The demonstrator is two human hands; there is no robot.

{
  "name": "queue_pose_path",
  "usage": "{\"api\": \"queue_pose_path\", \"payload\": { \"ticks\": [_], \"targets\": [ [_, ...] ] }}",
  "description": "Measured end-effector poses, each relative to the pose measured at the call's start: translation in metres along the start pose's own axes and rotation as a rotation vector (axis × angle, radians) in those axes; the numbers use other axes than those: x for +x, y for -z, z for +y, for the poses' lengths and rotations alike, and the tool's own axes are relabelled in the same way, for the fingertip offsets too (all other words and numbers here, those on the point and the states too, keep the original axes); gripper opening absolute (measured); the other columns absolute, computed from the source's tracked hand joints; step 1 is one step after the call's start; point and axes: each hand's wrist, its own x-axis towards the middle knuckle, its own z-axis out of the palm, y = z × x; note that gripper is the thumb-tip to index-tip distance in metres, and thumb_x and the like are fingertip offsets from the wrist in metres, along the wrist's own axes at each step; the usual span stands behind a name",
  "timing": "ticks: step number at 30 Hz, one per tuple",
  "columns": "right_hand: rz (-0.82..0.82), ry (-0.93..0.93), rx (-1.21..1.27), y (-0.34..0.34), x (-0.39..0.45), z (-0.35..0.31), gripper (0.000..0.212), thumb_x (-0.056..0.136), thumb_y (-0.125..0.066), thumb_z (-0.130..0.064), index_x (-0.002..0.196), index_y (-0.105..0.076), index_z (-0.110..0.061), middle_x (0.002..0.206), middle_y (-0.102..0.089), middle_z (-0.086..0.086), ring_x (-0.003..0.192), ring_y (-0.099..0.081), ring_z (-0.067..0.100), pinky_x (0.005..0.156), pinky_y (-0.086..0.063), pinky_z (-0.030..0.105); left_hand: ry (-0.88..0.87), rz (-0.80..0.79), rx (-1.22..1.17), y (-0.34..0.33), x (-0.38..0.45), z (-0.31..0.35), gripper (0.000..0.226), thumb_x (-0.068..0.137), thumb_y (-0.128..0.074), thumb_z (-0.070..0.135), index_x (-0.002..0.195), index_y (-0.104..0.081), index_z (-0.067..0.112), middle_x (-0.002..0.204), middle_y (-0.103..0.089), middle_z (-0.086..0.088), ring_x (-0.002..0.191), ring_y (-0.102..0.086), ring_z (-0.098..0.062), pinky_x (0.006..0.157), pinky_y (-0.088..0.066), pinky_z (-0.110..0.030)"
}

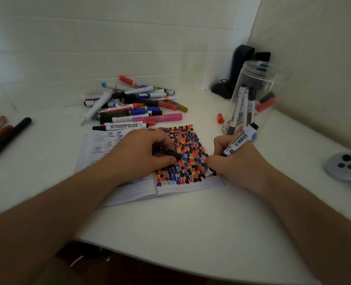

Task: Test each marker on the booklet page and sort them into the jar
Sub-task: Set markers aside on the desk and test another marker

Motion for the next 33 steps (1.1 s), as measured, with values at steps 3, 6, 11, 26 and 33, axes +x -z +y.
{"api": "queue_pose_path", "payload": {
  "ticks": [3,6,11,26,33],
  "targets": [
    [0.002,-0.01,0.012,0.0017,0.0004,-0.0008,0.035,0.081,-0.069,-0.001,0.059,-0.044,-0.011,0.055,-0.053,0.01,0.046,-0.047,0.011,0.046,-0.041,0.018,0.005,0.009,0.002,0.0,-0.0005,0.0005,0.024,0.08,-0.083,0.047,0.099,-0.072,0.038,0.093,-0.068,0.024,0.09,-0.061,0.007,0.077,-0.046,-0.015],
    [-0.013,-0.027,0.071,0.0033,-0.0002,-0.0002,0.033,0.085,-0.069,0.002,0.063,-0.045,-0.003,0.055,-0.053,0.014,0.044,-0.048,0.013,0.044,-0.042,0.019,0.01,0.01,0.004,0.0,-0.0009,0.001,0.023,0.079,-0.083,0.047,0.097,-0.072,0.038,0.092,-0.068,0.023,0.089,-0.06,0.007,0.074,-0.044,-0.014],
    [-0.02,-0.004,0.006,-0.0011,0.0001,0.001,0.031,0.083,-0.071,-0.001,0.063,-0.047,-0.003,0.06,-0.059,0.022,0.046,-0.053,0.015,0.047,-0.048,0.022,0.01,0.005,0.008,0.0,-0.0006,0.0009,0.023,0.08,-0.082,0.048,0.098,-0.072,0.038,0.092,-0.068,0.023,0.09,-0.061,0.006,0.076,-0.047,-0.016],
    [-0.019,0.019,-0.012,-0.0004,0.0019,0.0044,0.032,0.084,-0.072,-0.002,0.066,-0.045,0.001,0.064,-0.055,0.026,0.048,-0.047,0.013,0.048,-0.043,0.019,-0.001,0.003,0.017,0.0004,-0.0013,0.0002,0.023,0.081,-0.081,0.049,0.099,-0.072,0.038,0.092,-0.068,0.024,0.089,-0.059,0.008,0.073,-0.043,-0.014],
    [-0.004,0.007,0.04,0.0022,0.0026,0.0054,0.035,0.083,-0.069,0.001,0.062,-0.042,-0.006,0.058,-0.047,0.015,0.05,-0.044,0.016,0.047,-0.038,0.021,0.01,0.004,0.019,0.0006,-0.0015,0.0011,0.023,0.081,-0.081,0.049,0.099,-0.072,0.038,0.093,-0.068,0.023,0.089,-0.061,0.006,0.075,-0.047,-0.016]
  ]
}}
